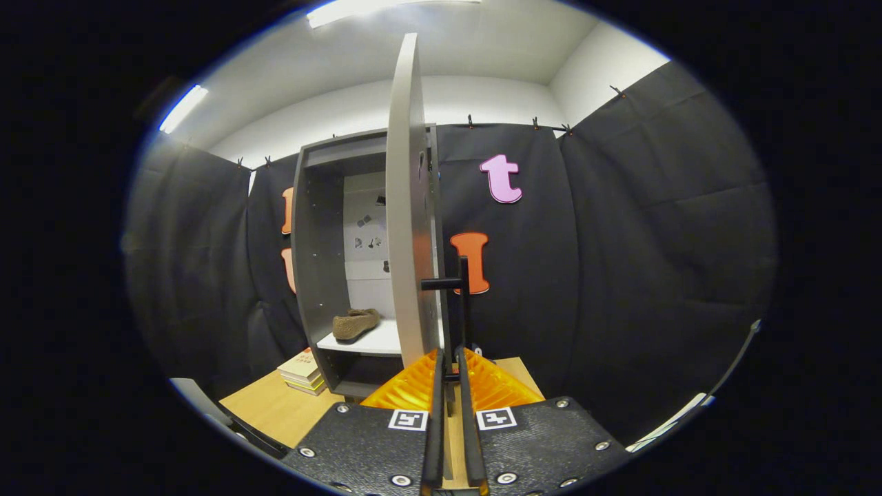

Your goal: Open the shoe cabinet door, grab the shoes and put them into the shoe cabinet, then close the shoe cabinet door.

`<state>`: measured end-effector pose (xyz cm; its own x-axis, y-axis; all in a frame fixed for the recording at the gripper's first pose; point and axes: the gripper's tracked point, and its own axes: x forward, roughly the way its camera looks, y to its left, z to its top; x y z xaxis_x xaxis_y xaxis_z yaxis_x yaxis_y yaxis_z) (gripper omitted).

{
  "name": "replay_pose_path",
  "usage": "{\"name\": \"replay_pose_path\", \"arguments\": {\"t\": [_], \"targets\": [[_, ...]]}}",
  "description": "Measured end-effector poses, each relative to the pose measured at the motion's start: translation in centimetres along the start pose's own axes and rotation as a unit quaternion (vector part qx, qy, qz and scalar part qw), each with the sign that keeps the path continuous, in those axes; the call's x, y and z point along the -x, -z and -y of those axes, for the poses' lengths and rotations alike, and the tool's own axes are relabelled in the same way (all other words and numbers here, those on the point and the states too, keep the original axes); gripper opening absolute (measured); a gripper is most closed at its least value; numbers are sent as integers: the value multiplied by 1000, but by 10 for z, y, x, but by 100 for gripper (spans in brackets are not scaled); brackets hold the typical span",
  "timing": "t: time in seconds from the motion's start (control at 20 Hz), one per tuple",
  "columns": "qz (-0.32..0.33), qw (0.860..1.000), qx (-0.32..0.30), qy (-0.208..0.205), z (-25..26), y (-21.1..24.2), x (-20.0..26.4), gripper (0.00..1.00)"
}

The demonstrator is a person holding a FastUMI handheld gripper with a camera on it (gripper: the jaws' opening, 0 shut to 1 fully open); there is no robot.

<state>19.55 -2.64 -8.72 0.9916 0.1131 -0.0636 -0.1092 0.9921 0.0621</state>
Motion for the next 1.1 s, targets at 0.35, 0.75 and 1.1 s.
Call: {"name": "replay_pose_path", "arguments": {"t": [0.35, 0.75, 1.1], "targets": [[8, 1000, -3, 16, -32, -5, 14, 9], [-16, 1000, -2, 23, -121, 23, 15, 13], [-83, 996, -34, -31, -203, 87, 14, 59]]}}
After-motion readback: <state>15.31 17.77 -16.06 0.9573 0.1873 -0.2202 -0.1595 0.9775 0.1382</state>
